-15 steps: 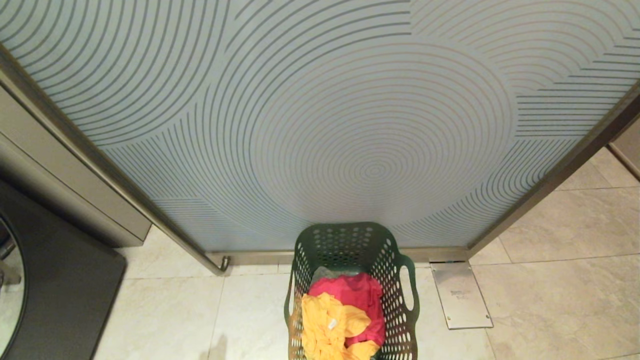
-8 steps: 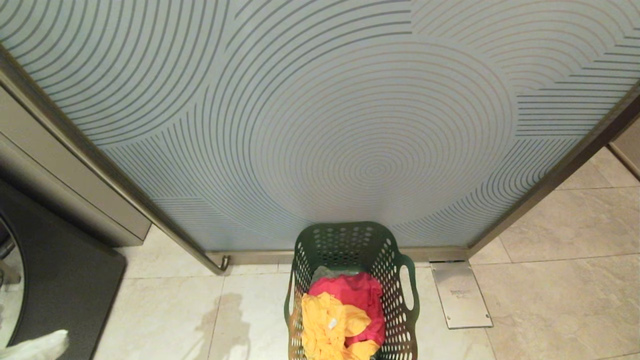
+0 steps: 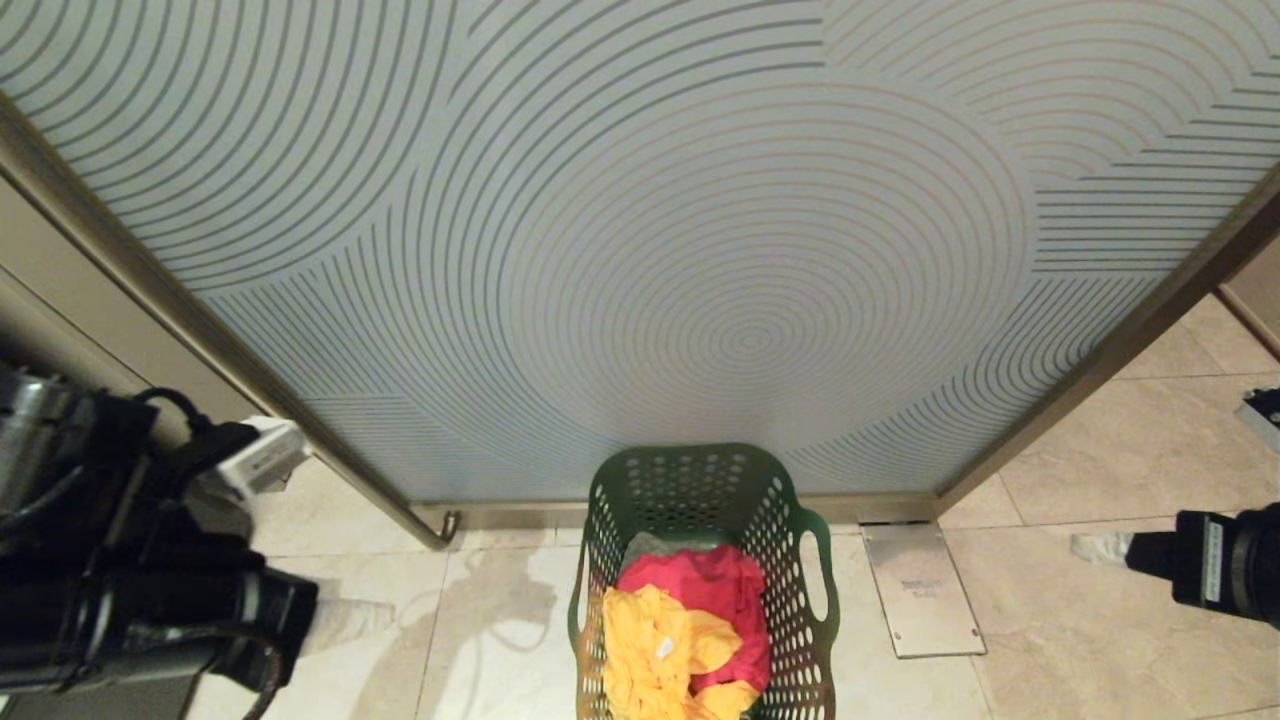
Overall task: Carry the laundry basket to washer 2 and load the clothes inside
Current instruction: Pick up the clothes basket and put it beside the washing machine
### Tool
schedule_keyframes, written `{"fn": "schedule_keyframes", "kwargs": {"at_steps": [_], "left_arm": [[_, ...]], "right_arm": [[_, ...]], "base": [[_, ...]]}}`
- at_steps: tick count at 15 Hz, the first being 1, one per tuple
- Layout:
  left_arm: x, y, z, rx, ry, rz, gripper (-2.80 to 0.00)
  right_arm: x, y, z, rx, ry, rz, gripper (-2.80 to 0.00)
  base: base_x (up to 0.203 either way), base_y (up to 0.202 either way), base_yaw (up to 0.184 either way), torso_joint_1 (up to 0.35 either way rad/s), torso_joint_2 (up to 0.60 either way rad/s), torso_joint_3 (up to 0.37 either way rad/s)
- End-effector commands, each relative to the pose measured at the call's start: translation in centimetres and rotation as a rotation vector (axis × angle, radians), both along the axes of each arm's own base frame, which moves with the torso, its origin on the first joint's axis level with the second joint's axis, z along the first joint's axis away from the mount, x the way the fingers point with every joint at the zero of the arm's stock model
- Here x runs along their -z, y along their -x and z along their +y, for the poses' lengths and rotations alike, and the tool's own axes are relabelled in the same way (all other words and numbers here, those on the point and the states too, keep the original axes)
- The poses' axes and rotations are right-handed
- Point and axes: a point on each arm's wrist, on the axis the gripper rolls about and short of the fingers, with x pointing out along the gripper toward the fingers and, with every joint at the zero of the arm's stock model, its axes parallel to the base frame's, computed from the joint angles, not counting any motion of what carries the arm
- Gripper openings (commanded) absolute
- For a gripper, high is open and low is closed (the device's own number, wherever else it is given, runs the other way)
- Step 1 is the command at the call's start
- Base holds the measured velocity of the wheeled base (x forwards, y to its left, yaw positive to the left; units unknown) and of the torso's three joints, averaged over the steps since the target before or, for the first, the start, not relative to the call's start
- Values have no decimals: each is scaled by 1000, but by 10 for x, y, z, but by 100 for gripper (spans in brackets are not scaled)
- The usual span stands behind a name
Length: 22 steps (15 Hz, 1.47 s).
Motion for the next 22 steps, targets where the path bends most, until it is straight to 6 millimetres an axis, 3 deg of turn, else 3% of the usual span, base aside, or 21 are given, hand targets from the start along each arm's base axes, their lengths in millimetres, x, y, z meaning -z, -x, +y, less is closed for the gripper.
{"fn": "schedule_keyframes", "kwargs": {"at_steps": [1, 3, 7, 13, 17, 22], "left_arm": [[17, -30, -35, 43, -37, 108, 0], [25, -39, -51, -41, -92, 113, 0], [33, -48, -54, -138, -160, 105, 0], [59, -67, -65, -206, -172, 56, 0], [71, -67, -80, -176, -178, 93, 0], [72, -72, -89, -163, -186, 88, 0]], "right_arm": [[24, -45, 3, -21, -32, 130, 0], [33, -67, 4, -34, -81, 169, 0], [40, -99, 15, -109, -212, 223, 0], [71, -124, 37, -170, -214, 338, 0], [84, -147, 44, -199, -235, 366, 0], [96, -175, 49, -261, -283, 377, 0]], "base": [[0, 0, 0, 0, 0, 0], [0, 0, 0, 0, 0, 0], [0, 0, 0, 0, 0, 0], [0, 0, 0, 0, 0, 0], [0, 0, 0, 0, 0, 0], [0, 0, 0, 0, 0, 0]]}}
